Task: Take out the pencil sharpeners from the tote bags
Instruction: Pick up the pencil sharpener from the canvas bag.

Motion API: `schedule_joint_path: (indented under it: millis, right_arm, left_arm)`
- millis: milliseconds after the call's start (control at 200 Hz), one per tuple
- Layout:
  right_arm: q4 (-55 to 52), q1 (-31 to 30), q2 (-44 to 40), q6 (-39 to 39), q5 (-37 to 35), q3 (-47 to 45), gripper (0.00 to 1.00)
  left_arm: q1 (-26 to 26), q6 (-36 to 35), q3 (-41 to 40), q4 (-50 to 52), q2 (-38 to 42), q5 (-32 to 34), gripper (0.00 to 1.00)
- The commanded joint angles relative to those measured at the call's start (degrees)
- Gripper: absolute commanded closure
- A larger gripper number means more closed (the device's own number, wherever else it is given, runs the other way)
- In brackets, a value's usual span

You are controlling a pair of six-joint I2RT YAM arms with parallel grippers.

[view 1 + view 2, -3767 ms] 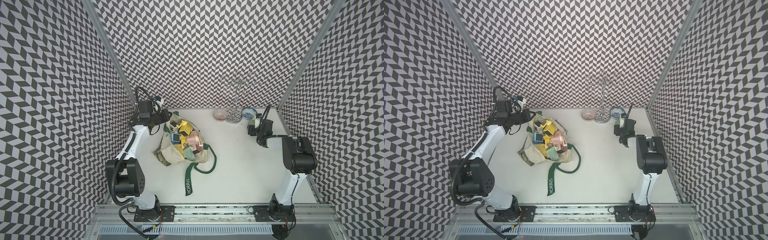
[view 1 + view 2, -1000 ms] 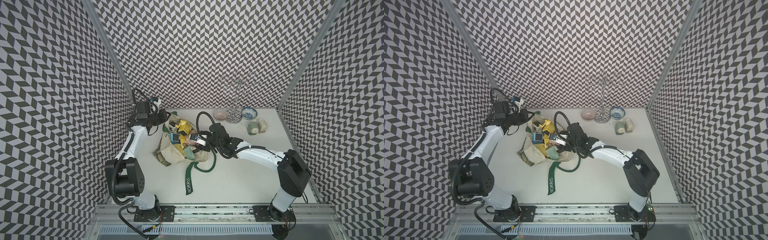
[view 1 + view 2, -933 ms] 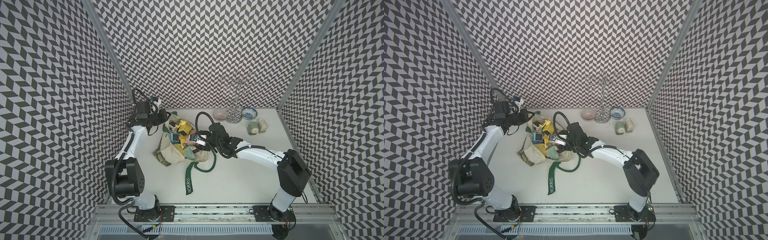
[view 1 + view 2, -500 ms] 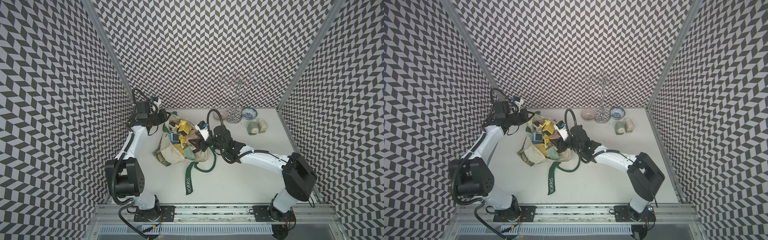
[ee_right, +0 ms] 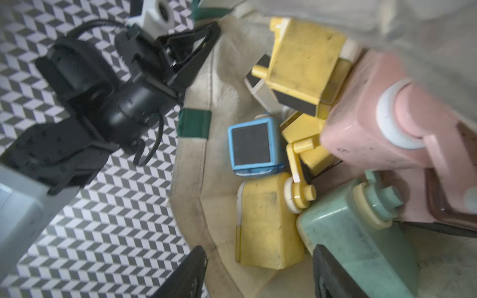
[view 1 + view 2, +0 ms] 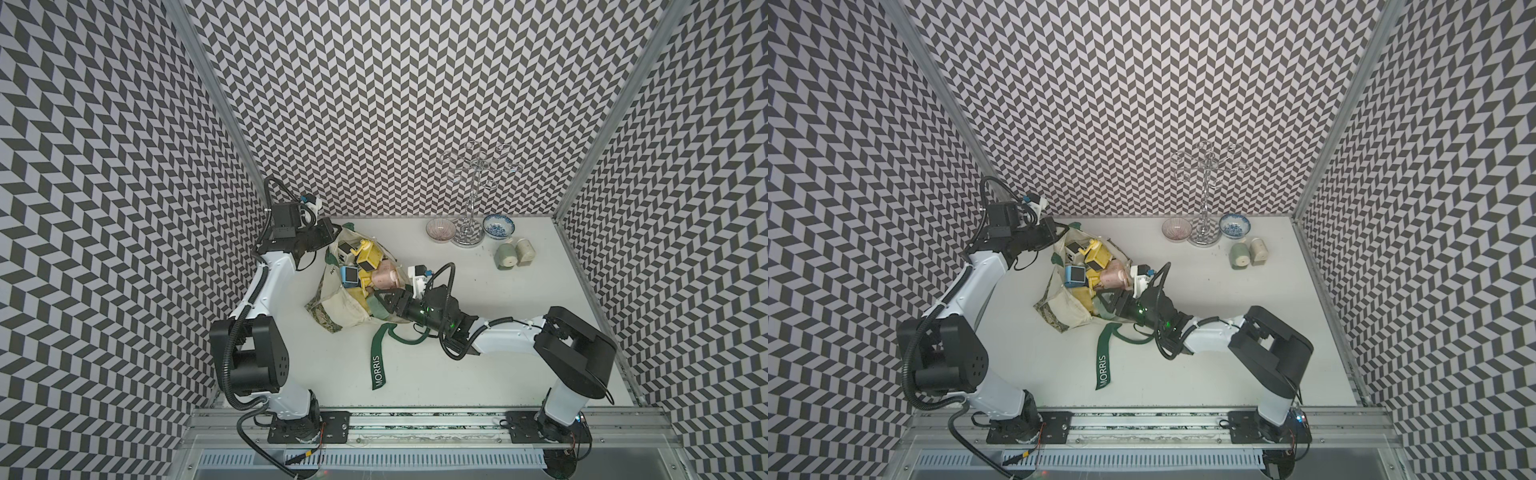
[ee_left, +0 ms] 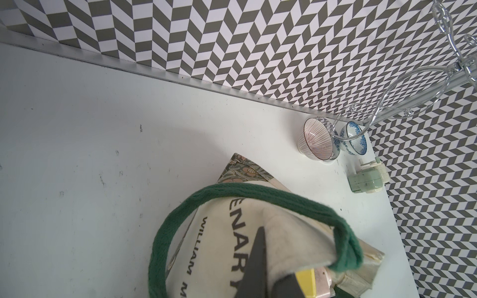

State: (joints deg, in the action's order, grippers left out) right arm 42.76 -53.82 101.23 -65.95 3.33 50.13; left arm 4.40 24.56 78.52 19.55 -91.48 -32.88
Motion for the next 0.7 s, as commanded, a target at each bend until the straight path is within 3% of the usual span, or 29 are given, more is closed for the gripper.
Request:
schedule_joint_path:
  millis: [0,90,230,691]
  right_arm:
    - [-1.13,0.22,1.89,-8.31,-7.44,3.97,0.34]
    - [-3.21,-0.02,3.29,-8.67,-10.37,6.25,0.34]
    - [-19.06,-0.09,6.3,-12.66,-14.45,14.24,0.34]
    - [-19.71,-1.35,8.62,-16.56,-20.71,14.67,0.32]
  left_arm:
    - [1.07,0.58,1.55,-8.28,2.09,-2.43,1.0]
    - [1.29,0.6,1.55,-8.27,2.07,-2.53,1.0]
    - [1.31,0.79,1.55,-8.39,1.87,-2.73,1.0]
    - [1.55,1.0,1.37,-8.71,2.03,-3.03,1.0]
